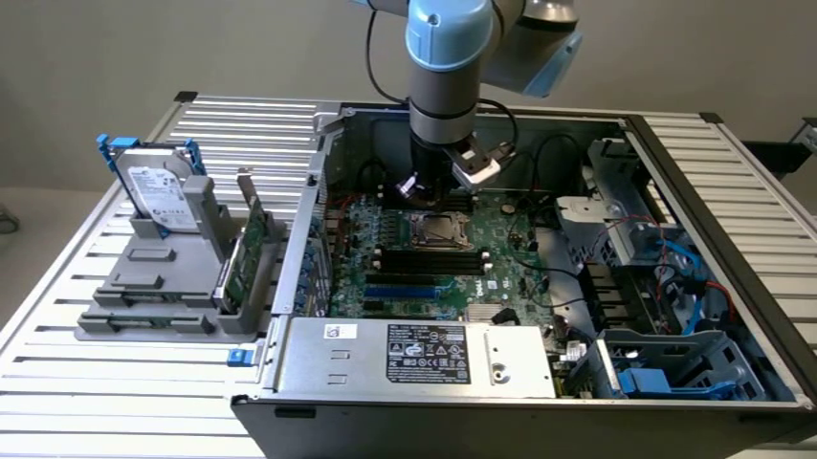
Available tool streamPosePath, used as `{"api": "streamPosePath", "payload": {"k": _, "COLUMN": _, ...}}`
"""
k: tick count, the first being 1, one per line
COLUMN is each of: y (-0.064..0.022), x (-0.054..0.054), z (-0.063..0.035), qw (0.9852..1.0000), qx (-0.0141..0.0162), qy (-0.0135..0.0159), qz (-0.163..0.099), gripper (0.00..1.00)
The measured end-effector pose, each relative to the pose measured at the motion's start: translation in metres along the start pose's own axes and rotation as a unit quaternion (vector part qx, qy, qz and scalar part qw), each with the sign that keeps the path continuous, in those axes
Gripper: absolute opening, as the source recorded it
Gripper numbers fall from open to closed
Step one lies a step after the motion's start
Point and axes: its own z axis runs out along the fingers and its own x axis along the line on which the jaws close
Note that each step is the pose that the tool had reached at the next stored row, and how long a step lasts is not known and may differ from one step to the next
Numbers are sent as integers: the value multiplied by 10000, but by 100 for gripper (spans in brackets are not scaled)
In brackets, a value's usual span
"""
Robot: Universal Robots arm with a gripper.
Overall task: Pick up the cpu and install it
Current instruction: 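Install the first cpu locking lever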
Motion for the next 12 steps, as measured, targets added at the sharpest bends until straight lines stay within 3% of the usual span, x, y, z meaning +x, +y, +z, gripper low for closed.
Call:
{"api": "streamPosePath", "payload": {"k": 5, "y": 1, "x": 1, "z": 0, "qw": 10000, "qx": 5, "qy": -6, "qz": 2, "gripper": 11}}
{"api": "streamPosePath", "payload": {"k": 12, "y": -1, "x": 3, "z": -12, "qw": 10000, "qx": 40, "qy": -59, "qz": 16, "gripper": 11}}
